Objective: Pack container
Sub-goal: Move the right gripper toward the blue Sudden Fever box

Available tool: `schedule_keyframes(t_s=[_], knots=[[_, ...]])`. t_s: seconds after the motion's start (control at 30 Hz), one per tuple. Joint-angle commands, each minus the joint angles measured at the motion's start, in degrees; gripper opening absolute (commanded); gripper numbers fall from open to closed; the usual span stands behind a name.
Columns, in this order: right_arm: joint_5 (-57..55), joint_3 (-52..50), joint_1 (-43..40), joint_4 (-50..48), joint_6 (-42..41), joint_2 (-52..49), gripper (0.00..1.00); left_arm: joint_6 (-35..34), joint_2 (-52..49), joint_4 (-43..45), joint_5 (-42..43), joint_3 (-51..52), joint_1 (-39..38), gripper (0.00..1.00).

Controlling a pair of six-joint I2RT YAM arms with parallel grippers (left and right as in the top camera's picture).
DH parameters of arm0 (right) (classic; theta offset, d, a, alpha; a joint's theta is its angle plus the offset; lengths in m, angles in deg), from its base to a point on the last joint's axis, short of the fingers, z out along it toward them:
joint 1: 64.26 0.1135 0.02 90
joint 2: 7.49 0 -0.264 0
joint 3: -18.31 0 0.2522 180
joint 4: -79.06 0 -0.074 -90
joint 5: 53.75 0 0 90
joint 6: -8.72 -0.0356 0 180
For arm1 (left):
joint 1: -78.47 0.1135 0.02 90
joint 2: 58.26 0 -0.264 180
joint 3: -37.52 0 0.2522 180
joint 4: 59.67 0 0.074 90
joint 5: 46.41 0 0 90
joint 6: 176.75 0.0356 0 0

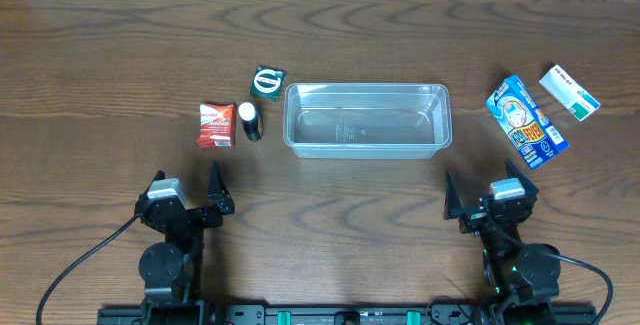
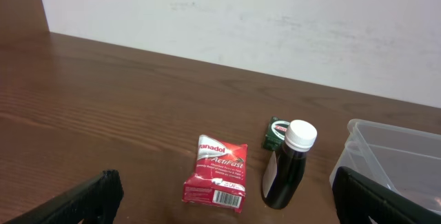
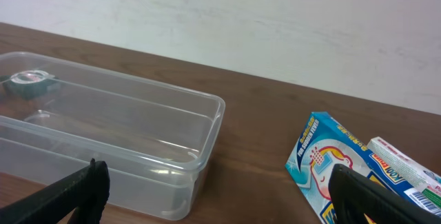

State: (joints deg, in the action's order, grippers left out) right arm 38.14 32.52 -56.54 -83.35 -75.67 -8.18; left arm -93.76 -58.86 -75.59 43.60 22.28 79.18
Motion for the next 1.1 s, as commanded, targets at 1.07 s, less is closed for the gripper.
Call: schedule_keyframes(t_s=[1.07], knots=[[0.8, 21.7, -3.7, 6.9, -9.4, -20.3, 0.99, 0.8, 0.3, -2.1, -0.5, 1.2, 0.3, 0.98]])
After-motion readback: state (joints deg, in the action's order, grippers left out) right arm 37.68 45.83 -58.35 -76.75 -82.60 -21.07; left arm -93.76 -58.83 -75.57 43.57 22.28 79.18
